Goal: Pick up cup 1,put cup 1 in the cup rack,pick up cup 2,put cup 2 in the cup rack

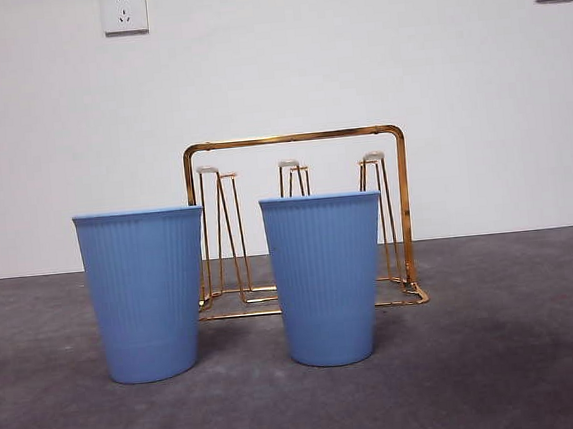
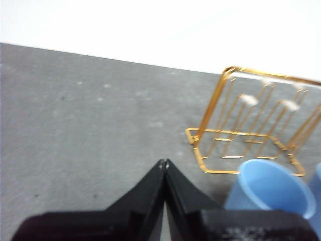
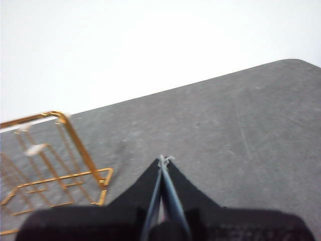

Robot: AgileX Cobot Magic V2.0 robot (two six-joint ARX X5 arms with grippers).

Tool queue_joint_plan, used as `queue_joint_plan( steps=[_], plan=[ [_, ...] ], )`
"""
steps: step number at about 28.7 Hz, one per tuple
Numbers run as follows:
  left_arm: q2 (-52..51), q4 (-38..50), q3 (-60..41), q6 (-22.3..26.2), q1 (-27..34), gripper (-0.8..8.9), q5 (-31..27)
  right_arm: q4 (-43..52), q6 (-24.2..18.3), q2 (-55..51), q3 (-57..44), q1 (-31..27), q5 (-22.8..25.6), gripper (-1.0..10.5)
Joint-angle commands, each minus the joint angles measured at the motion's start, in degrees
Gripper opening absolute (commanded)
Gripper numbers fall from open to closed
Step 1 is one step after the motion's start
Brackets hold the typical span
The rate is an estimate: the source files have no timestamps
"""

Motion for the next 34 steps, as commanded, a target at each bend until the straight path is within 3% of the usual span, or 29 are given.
queue_joint_plan(
  steps=[1, 7, 20, 25, 34],
  plan=[
    [2.08, -2.16, 4.17, -0.76, 0.11, -0.06, 2.01, -3.39, 0.44, 2.8, 4.94, 0.02, -2.4, -0.1],
    [9.22, -10.67, 15.47, 0.15, 0.11, -0.06, 6.93, -14.21, -4.72, 12.24, 18.23, 0.02, -11.61, -0.1],
    [24.09, -29.46, 39.78, 8.85, 0.09, -0.06, 20.41, -42.42, -15.93, 33.66, 47.98, 0.02, -29.31, -0.1],
    [26.8, -33.53, 44.59, 10.69, -0.11, -0.06, 24.28, -51.54, -21.77, 39.23, 54.99, 0.09, -30.93, -0.1],
    [28.57, -33.59, 45.51, 10.49, -0.39, 0.06, 25.29, -52.48, -22.34, 41.03, 57.59, 0.13, -30.93, 0.0]
  ],
)
